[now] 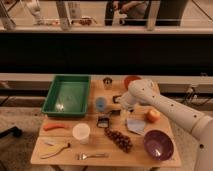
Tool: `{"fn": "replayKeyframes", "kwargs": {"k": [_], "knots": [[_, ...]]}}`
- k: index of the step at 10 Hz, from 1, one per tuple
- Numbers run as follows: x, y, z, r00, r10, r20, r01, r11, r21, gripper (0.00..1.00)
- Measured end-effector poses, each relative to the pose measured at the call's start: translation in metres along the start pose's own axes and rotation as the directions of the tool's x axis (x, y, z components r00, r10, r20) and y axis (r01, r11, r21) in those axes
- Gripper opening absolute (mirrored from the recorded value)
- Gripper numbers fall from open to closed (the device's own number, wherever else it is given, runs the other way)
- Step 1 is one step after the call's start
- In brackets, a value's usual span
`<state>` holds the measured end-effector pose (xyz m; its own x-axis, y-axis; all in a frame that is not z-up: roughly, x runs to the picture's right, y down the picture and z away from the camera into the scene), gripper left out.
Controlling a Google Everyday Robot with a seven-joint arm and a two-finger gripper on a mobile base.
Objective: Wipe tray with brush
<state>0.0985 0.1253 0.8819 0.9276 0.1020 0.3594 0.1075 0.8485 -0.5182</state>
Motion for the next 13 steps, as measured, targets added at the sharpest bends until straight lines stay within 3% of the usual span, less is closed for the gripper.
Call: {"fn": "replayKeyframes", "kwargs": {"k": [3,10,12,13], "knots": [[0.009,-0.003,0.001,0.999,0.032,0.011,-0.032,0.999,0.006,0.80],[0.018,-0.013,0.016,0.999,0.051,0.008,-0.050,0.999,-0.018,0.80],[0.025,-0.014,0.020,0.998,0.058,0.010,-0.058,0.998,-0.021,0.73],[0.028,-0.014,0.022,0.998,0.063,0.014,-0.063,0.998,-0.022,0.63]]}}
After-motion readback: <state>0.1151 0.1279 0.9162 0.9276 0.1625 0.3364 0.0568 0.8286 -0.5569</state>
